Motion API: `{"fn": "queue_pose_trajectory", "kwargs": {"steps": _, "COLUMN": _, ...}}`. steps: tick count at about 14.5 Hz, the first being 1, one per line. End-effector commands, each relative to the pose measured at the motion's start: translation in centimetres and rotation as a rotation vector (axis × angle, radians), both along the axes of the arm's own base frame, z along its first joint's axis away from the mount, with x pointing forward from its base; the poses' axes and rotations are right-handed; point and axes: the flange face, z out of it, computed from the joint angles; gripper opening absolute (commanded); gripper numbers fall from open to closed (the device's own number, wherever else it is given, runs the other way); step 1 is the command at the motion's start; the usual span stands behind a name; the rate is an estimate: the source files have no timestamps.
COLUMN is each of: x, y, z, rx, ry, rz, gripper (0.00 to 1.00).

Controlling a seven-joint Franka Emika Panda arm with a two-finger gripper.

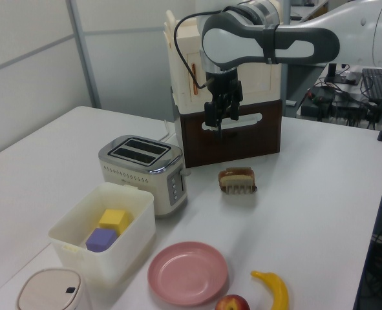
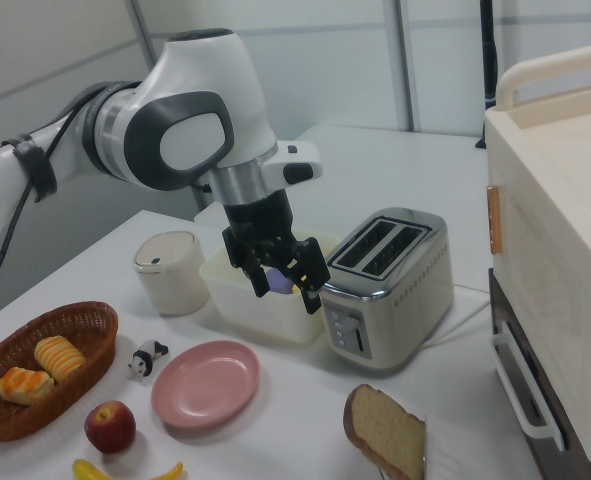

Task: Put the bread in the toaster
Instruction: 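Lower the open gripper over the bread slice in the metal rack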

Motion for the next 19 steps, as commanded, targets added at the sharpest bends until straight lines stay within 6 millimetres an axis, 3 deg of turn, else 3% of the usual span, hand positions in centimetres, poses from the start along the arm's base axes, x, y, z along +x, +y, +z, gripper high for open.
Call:
{"fn": "queue_pose_trajectory", "kwargs": {"steps": 1, "x": -0.4, "y": 0.4, "z": -0.6, "rx": -0.012, "ry": 0.016, "rz": 0.031, "gripper": 1.00}}
{"fn": "queue_pose_trajectory", "kwargs": {"steps": 10, "x": 1.6, "y": -4.0, "z": -9.0, "rx": -0.129, "ry": 0.185, "rz": 0.117, "gripper": 1.00}}
{"fn": "queue_pose_trajectory", "kwargs": {"steps": 14, "x": 2.4, "y": -4.6, "z": -12.8, "rx": -0.132, "ry": 0.248, "rz": 0.154, "gripper": 1.00}}
{"fn": "queue_pose_trajectory", "kwargs": {"steps": 19, "x": 3.1, "y": -5.0, "z": -15.9, "rx": -0.122, "ry": 0.278, "rz": 0.163, "gripper": 1.00}}
